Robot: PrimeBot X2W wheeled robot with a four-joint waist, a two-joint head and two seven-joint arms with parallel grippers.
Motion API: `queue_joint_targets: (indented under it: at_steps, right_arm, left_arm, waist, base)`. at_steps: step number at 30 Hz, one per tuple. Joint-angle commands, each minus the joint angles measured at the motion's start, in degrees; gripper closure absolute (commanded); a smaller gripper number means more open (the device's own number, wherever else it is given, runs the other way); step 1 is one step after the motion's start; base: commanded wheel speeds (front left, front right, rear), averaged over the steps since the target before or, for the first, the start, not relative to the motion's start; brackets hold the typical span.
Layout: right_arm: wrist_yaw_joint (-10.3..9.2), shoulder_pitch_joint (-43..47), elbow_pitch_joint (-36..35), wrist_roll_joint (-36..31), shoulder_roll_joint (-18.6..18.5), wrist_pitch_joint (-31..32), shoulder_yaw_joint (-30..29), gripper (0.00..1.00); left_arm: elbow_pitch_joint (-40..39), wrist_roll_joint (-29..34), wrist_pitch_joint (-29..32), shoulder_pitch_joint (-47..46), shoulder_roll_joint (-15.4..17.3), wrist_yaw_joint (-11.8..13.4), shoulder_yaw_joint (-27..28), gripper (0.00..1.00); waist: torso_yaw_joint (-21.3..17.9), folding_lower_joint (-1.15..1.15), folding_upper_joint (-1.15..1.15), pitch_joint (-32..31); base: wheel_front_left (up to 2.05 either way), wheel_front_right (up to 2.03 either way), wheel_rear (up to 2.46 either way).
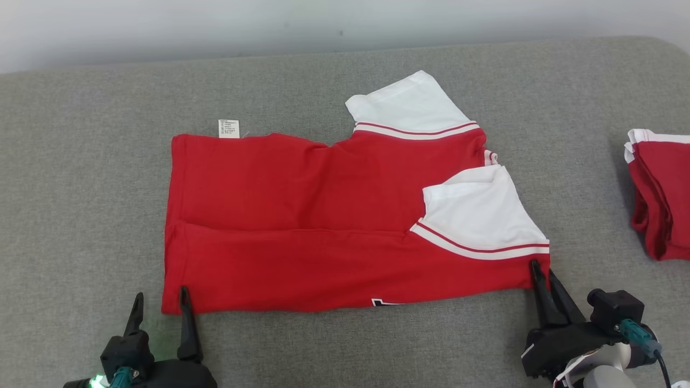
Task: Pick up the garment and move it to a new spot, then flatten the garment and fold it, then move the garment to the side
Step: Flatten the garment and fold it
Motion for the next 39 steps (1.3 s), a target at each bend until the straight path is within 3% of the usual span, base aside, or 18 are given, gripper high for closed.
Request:
queue_joint_targets:
  at_steps: [1, 9, 10, 11, 12, 25, 32, 39]
  right_arm:
    - [-0.16, 0.4, -0.73, -0.35, -0.18, 0.01, -0.36, 1.0]
    - [-0.16, -0.31, -2.73, -0.35, -0.07, 0.01, 0.11, 1.0]
    - [-0.16, -0.4, -2.83, -0.24, -0.11, 0.01, 0.18, 1.0]
    - [-0.16, -0.47, -2.91, -0.12, -0.17, 0.01, 0.25, 1.0]
    - [-0.16, -0.53, -2.97, -0.05, -0.23, 0.01, 0.3, 1.0]
    - [-0.16, 1.87, -1.02, -0.43, 1.05, 0.01, -1.59, 1.0]
    - [-0.16, 7.19, 0.78, -1.14, 2.48, 0.02, -1.37, 1.0]
    - [-0.17, 13.49, 2.19, -1.44, 2.61, 0.01, -0.69, 1.0]
  left_arm:
    - [0.47, -0.11, -0.17, -0.96, -0.01, -0.04, 0.02, 0.0]
    - [5.59, -1.58, -0.16, -2.44, -0.02, -0.41, 0.09, 0.0]
    - [6.23, -1.5, -0.16, -2.63, -0.02, -0.56, -0.06, 0.29]
    - [6.61, -1.49, -0.16, -2.87, -0.02, -0.74, -0.17, 0.75]
    - [6.9, -1.46, -0.15, -3.09, -0.02, -0.69, -0.28, 1.0]
    - [6.2, -2.09, -0.15, 2.66, 0.06, -1.98, 0.04, 1.0]
    - [7.23, -0.29, -0.16, 8.71, 0.08, -3.56, 0.89, 1.0]
    - [8.05, -1.32, -0.16, 14.27, 0.09, -3.44, 0.68, 1.0]
  waist:
    - [-0.4, 0.0, 0.0, 0.29]
    - [-1.37, 0.0, 0.0, 1.01]
    - [-1.41, 0.0, 0.0, 1.07]
    - [-1.43, 0.0, 0.0, 1.11]
    - [-1.42, 0.0, 0.0, 1.12]
    - [-0.87, 0.0, 0.0, -5.07]
    - [-0.65, 0.0, 0.0, -11.48]
    - [-0.53, 0.0, 0.0, -15.37]
  base:
    - [0.0, 0.0, 0.0]
    - [0.0, 0.0, 0.0]
    - [0.0, 0.0, 0.0]
    - [0.0, 0.0, 0.0]
    - [0.0, 0.0, 0.0]
    - [0.0, 0.0, 0.0]
    - [0.0, 0.0, 0.0]
    - [0.0, 0.0, 0.0]
